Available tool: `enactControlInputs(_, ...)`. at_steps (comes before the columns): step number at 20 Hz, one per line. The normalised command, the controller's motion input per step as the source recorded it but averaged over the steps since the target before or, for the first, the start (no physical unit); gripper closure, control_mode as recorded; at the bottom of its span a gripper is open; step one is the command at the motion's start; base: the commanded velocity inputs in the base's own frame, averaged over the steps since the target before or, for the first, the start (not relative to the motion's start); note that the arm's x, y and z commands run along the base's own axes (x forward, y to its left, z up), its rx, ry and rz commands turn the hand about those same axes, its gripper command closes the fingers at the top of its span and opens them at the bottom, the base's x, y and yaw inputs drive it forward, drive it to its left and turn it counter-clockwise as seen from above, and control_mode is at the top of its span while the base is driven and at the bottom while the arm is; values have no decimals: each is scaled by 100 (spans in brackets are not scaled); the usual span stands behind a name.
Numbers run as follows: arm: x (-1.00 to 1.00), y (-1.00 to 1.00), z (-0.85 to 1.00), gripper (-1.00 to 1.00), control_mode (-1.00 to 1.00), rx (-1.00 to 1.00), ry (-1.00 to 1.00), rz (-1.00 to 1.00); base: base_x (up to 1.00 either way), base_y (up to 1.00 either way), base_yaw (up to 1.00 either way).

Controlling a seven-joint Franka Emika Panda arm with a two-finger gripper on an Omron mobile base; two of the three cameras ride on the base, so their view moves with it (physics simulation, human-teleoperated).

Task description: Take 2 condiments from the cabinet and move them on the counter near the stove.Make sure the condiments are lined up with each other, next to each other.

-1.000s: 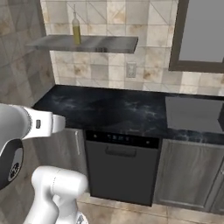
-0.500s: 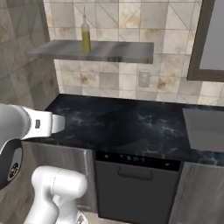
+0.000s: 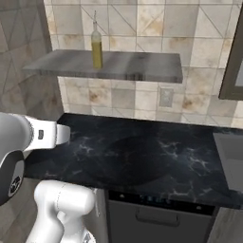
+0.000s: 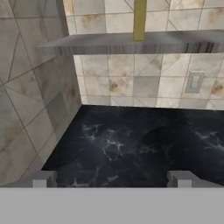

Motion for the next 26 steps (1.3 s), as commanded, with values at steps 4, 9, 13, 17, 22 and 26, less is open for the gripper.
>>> enactControlInputs(4,0,0,0,-100,100,0,0,0,63,29,0)
enactControlInputs(9,0,0,0,-100,100,0,0,0,47,27,0)
enactControlInputs(13,0,0,0,-100,100,0,0,0,5,1,0)
enactControlInputs(17,0,0,0,-100,100,0,0,0,3,0,0)
enactControlInputs(22,0,0,0,-100,100,0,0,0,-1,0,0)
enactControlInputs(26,-15,0,33,-100,-100,-2,0,0,-1,0,0)
